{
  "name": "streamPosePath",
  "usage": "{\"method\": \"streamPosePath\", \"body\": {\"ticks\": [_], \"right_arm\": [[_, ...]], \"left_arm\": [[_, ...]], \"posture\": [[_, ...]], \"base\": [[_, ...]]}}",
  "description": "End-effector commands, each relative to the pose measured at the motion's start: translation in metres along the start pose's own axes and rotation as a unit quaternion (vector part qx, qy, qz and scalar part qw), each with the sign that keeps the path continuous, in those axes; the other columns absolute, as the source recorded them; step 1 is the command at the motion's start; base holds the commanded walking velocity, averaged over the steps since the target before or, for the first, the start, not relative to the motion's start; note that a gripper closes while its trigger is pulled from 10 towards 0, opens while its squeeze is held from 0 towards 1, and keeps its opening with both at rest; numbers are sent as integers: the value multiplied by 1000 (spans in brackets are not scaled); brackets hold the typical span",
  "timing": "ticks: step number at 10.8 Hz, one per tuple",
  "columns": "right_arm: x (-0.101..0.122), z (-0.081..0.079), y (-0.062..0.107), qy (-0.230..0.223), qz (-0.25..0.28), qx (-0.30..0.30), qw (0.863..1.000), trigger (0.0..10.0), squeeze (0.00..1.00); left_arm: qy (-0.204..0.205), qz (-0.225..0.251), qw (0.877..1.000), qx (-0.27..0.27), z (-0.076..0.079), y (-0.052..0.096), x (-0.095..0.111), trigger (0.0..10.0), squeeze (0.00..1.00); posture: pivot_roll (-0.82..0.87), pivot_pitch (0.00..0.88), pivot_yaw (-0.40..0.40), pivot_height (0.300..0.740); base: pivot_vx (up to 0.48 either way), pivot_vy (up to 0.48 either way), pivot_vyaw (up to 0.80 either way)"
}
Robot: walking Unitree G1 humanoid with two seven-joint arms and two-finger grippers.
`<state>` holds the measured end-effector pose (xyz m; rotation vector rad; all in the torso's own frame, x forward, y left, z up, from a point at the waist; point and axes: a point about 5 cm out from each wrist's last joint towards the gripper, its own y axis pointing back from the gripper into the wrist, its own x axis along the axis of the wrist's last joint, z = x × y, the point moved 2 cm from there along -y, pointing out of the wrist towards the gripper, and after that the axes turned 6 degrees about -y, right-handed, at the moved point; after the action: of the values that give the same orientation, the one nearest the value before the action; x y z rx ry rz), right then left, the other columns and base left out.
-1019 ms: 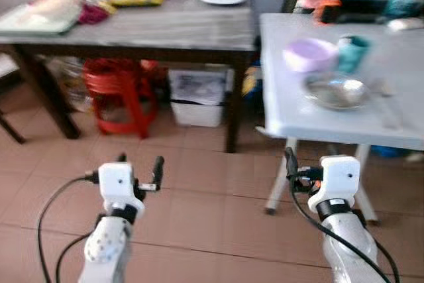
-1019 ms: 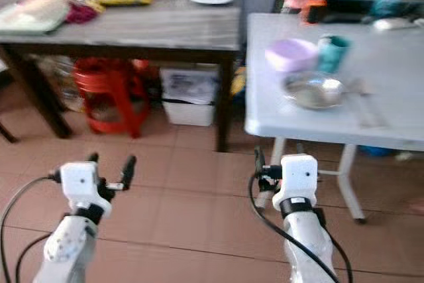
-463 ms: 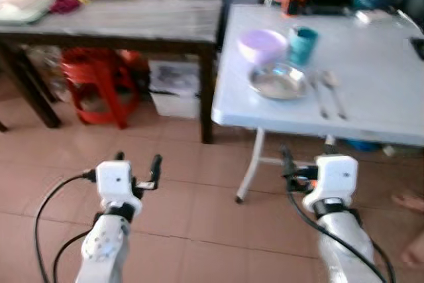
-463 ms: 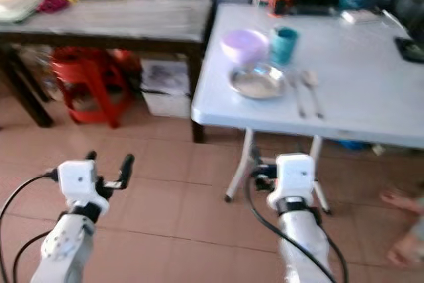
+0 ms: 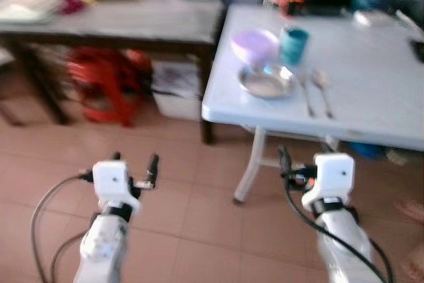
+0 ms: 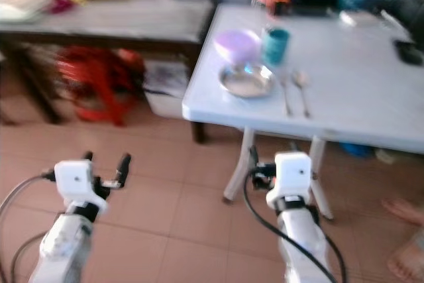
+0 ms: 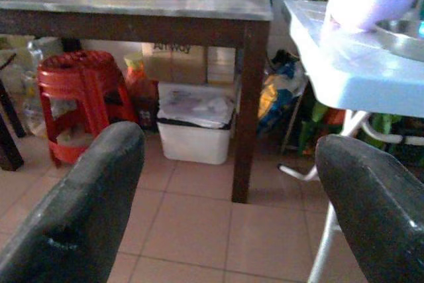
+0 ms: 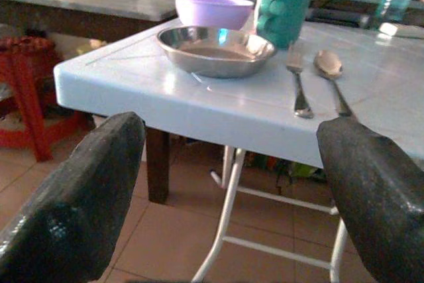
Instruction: Setting the table
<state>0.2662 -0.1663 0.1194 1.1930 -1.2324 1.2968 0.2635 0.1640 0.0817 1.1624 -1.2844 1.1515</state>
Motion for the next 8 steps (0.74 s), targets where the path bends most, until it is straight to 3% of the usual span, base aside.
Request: {"method": "streamPosePath", "body": {"ticks": [1, 8], "right_arm": [[-2, -3, 0, -7, -4, 3, 1000, 10000, 0], [-4, -5, 0, -9, -7, 5, 1000, 10000, 0]], "left_arm": [[-7, 4, 1000, -3, -5, 0, 2, 10000, 0], [-2, 8, 1000, -30, 0, 2, 0, 10000, 0]], "posture": [[-6, 74, 20, 740], [-5, 75, 27, 740]], "base": [[0, 0, 0], [302, 0, 0]]}}
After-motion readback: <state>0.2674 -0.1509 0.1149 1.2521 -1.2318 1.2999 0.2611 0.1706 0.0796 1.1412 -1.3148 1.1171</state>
